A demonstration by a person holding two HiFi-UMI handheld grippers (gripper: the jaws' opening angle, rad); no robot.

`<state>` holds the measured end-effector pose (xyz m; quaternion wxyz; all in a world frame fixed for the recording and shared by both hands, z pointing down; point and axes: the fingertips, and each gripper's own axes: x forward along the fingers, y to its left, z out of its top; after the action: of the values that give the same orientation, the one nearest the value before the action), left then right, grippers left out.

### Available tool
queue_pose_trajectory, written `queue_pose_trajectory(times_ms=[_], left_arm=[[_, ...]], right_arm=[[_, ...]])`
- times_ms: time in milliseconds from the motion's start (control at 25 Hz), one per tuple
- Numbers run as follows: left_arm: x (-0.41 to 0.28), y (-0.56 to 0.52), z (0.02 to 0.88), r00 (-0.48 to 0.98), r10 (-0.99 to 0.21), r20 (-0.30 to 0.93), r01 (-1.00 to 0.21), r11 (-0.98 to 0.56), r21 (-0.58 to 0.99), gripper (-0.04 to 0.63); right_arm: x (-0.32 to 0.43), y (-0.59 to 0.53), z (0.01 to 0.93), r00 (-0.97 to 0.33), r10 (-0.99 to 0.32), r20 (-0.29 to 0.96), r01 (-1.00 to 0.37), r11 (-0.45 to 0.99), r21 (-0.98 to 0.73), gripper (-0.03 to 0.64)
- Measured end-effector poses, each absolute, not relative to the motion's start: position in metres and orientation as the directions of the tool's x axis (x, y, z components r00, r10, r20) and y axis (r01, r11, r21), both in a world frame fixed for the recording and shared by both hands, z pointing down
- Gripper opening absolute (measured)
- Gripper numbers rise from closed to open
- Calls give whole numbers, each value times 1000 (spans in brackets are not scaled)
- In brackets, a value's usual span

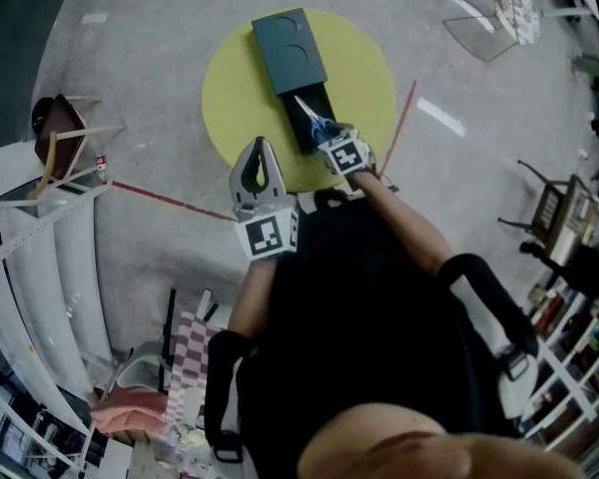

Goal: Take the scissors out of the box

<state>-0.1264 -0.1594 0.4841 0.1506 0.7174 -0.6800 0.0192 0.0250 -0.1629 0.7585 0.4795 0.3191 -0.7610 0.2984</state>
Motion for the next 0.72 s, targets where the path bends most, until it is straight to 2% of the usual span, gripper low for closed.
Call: queue_pose_trajectory(times_ms=[360, 720], left_arm=[[-119, -161, 467, 64, -977, 201, -986, -32, 161, -3], [-117, -156, 446, 46, -985, 166, -990, -23, 140, -3]], right_arm=[[16, -202, 660, -473, -411, 779, -775, 616, -145, 81], [8, -216, 535, -596, -615, 516, -765, 630, -132, 81]])
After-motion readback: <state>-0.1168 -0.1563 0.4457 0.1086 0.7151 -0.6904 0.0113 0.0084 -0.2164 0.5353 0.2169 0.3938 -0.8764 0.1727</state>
